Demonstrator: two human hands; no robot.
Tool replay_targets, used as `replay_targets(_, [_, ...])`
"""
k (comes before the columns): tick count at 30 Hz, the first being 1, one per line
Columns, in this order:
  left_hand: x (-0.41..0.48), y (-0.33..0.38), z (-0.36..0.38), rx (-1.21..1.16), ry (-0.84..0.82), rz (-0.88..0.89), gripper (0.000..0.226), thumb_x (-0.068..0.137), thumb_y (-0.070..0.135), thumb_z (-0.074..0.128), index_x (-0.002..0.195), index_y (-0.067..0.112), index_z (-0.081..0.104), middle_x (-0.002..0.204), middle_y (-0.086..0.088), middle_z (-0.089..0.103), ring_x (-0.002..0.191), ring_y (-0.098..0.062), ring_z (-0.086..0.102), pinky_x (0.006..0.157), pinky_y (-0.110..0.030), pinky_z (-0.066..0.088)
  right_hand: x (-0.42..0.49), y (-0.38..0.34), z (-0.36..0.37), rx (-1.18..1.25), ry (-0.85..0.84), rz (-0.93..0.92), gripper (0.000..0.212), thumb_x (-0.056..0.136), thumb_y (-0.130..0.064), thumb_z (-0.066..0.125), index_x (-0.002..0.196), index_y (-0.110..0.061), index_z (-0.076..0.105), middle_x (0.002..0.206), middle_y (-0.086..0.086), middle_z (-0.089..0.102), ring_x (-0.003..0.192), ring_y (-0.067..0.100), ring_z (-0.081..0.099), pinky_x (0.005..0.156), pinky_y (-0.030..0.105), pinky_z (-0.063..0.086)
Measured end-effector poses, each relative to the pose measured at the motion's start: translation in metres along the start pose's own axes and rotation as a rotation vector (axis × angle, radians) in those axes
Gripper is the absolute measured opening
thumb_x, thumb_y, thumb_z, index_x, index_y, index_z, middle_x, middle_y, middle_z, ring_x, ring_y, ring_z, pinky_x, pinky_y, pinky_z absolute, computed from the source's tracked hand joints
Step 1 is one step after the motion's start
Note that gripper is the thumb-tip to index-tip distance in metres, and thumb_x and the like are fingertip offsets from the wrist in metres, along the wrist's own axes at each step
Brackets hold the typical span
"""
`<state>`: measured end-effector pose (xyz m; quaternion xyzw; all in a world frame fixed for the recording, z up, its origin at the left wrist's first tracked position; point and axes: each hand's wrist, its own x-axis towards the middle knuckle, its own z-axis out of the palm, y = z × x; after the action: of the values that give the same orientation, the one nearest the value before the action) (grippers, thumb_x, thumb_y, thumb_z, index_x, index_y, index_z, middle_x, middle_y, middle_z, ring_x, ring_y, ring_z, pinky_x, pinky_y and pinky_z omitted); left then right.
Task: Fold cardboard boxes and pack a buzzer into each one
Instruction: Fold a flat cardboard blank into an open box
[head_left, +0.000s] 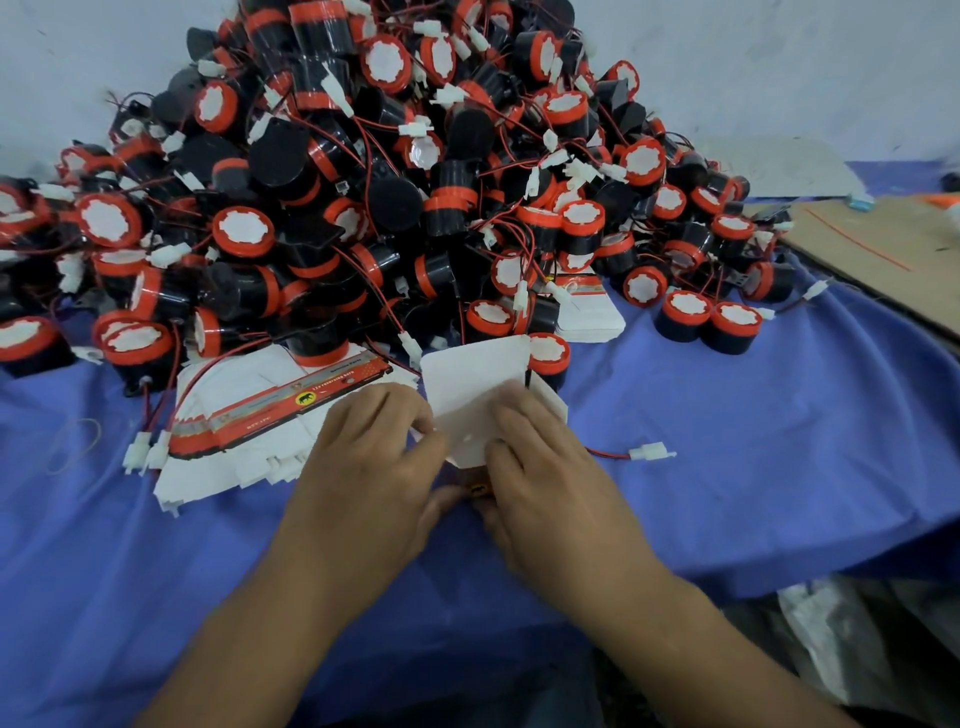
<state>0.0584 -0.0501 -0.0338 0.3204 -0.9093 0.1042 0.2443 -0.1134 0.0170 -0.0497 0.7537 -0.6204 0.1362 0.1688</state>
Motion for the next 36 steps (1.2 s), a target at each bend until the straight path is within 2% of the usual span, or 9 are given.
replay_targets(5, [0.0, 0.01, 0.002, -0.07, 0.02, -0.039, 0.02, 0.068, 0.004, 0.087, 0.084, 0.004, 0.076, 0.085, -0.013, 0.064, 0.072, -0.033, 0.062, 0.059, -0.043, 0.055, -0.004, -0.017, 0.002, -0.082, 0.085, 0.061, 0.03, 0.072, -0.013, 0.078, 0.095, 0.007, 0.074, 0.109, 0.029, 0.07, 0.131, 0.048, 0.052, 0.115, 0.055, 0.038])
replay_targets(11, [-0.003, 0.014, 0.01, -0.121, 0.076, -0.091, 0.027, 0.067, -0.009, 0.082, 0.092, -0.002, 0.076, 0.093, -0.017, 0.072, 0.078, -0.034, 0.069, 0.065, -0.04, 0.06, -0.002, -0.009, 0.0, 0.136, -0.024, 0.333, 0.06, 0.083, -0.023, 0.077, 0.127, 0.012, 0.056, 0.154, 0.036, 0.032, 0.148, 0.047, 0.027, 0.11, 0.048, 0.046])
replay_targets(16, [-0.002, 0.025, 0.021, -0.429, 0.073, -0.233, 0.028, 0.088, 0.019, 0.067, 0.108, 0.002, 0.075, 0.12, -0.009, 0.07, 0.1, -0.02, 0.069, 0.087, -0.027, 0.053, 0.0, -0.002, 0.004, 0.301, -0.098, 0.411, 0.064, 0.097, -0.039, 0.054, 0.146, -0.002, 0.035, 0.167, 0.017, -0.014, 0.155, 0.028, -0.015, 0.124, 0.03, 0.007])
replay_targets(22, [-0.001, 0.02, 0.029, -0.695, 0.06, -0.412, 0.028, 0.089, 0.034, 0.073, 0.11, 0.015, 0.072, 0.123, 0.021, 0.059, 0.104, 0.012, 0.057, 0.09, -0.007, 0.044, 0.003, 0.001, -0.004, 0.443, -0.136, 0.471, 0.065, 0.092, -0.04, 0.063, 0.146, -0.016, 0.036, 0.166, 0.004, -0.024, 0.155, 0.02, -0.008, 0.119, 0.031, 0.024])
replay_targets(26, [0.001, 0.015, 0.034, -0.775, 0.052, -0.443, 0.023, 0.085, 0.03, 0.076, 0.105, 0.02, 0.072, 0.114, 0.034, 0.058, 0.101, 0.017, 0.057, 0.084, -0.006, 0.045, 0.006, 0.015, -0.018, 0.621, -0.111, 0.524, 0.05, 0.091, -0.029, 0.064, 0.138, -0.031, 0.048, 0.165, 0.002, 0.015, 0.14, 0.023, 0.042, 0.096, 0.021, 0.042])
replay_targets(29, [0.003, 0.01, 0.033, -0.766, 0.056, -0.442, 0.019, 0.082, 0.029, 0.079, 0.1, 0.025, 0.072, 0.108, 0.031, 0.063, 0.103, 0.006, 0.059, 0.086, -0.015, 0.049, 0.005, 0.029, -0.032, 0.632, 0.073, 0.491, 0.027, 0.09, -0.013, 0.062, 0.112, -0.03, 0.062, 0.113, -0.03, 0.06, 0.089, -0.004, 0.058, 0.068, 0.006, 0.04])
replay_targets(31, [0.003, 0.009, 0.032, -0.759, 0.046, -0.43, 0.021, 0.082, 0.029, 0.08, 0.101, 0.029, 0.07, 0.106, 0.029, 0.064, 0.104, 0.005, 0.059, 0.086, -0.014, 0.048, 0.003, 0.036, -0.034, 0.435, 0.156, 0.435, 0.018, 0.089, -0.007, 0.065, 0.104, -0.014, 0.07, 0.098, -0.012, 0.071, 0.086, 0.007, 0.058, 0.071, 0.014, 0.043])
replay_targets(33, [0.004, 0.007, 0.03, -0.768, 0.024, -0.432, 0.028, 0.082, 0.029, 0.079, 0.105, 0.039, 0.065, 0.106, 0.03, 0.064, 0.104, 0.006, 0.057, 0.086, -0.01, 0.046, 0.002, 0.036, -0.03, 0.278, 0.073, 0.421, 0.006, 0.09, -0.009, 0.065, 0.09, -0.005, 0.069, 0.107, 0.011, 0.073, 0.094, 0.03, 0.06, 0.081, 0.041, 0.052])
replay_targets(36, [0.004, 0.001, 0.028, -0.794, -0.012, -0.45, 0.041, 0.081, 0.029, 0.079, 0.107, 0.052, 0.057, 0.11, 0.035, 0.06, 0.103, 0.01, 0.056, 0.084, -0.005, 0.044, 0.001, 0.035, -0.024, 0.286, -0.043, 0.438, 0.019, 0.094, -0.015, 0.058, 0.077, -0.007, 0.061, 0.108, 0.015, 0.071, 0.09, 0.034, 0.059, 0.078, 0.045, 0.051])
